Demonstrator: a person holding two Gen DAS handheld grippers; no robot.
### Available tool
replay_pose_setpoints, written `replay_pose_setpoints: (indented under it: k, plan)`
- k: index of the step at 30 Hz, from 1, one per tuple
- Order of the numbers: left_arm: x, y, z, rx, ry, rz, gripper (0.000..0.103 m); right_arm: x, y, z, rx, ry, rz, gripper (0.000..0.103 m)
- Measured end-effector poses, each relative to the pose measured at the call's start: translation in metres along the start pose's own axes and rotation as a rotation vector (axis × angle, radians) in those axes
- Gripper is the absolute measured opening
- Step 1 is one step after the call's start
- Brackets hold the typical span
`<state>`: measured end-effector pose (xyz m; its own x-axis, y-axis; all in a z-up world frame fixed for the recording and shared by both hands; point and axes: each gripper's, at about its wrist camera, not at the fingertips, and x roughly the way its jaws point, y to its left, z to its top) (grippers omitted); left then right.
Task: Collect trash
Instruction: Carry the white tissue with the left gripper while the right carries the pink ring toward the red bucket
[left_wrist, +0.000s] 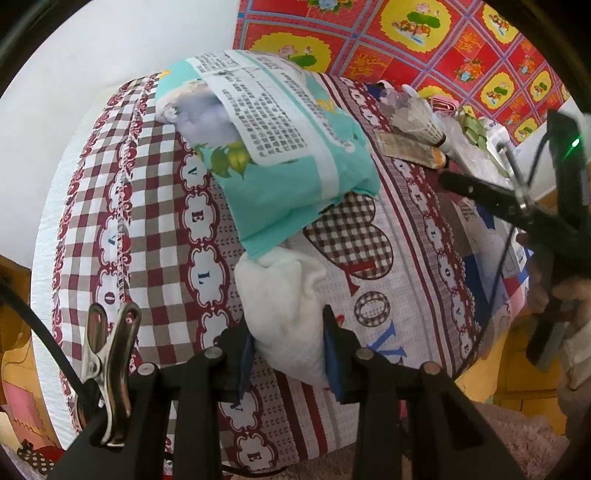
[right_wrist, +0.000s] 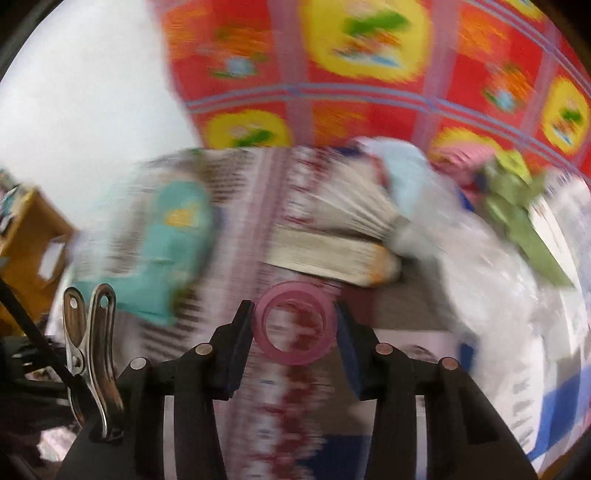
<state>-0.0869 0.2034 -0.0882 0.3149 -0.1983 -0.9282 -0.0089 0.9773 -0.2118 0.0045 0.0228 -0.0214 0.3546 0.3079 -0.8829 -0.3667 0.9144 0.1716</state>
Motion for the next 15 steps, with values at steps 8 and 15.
replay_pose_setpoints:
  k: [8, 15]
  plan:
    - [-0.002, -0.001, -0.008, 0.01, -0.036, -0.022, 0.033, -0.004, 0.087, 0.032, -0.094, -0.063, 0.247, 0.044]
    - [-0.013, 0.018, -0.027, -0.062, -0.058, -0.062, 0.032, 0.042, 0.117, 0.038, -0.174, 0.018, 0.212, 0.044]
